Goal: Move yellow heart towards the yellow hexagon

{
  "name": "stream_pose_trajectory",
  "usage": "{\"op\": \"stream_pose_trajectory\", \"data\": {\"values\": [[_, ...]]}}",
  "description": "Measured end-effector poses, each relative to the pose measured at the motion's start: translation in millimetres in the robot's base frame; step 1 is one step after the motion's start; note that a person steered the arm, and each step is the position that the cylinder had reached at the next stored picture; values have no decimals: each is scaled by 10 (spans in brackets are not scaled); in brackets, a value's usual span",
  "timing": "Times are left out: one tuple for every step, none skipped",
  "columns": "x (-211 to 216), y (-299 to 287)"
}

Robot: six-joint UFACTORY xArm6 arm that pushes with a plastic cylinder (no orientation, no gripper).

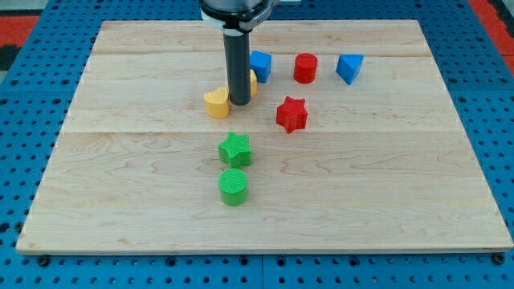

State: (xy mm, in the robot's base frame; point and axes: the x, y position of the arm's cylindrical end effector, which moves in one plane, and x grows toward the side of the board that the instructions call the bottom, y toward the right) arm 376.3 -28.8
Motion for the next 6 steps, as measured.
{"op": "stream_pose_trajectory", "data": {"values": [[146,-21],[115,-590],[72,-1127],[-305,-1730],[277,-2209],[387,-1960]]}}
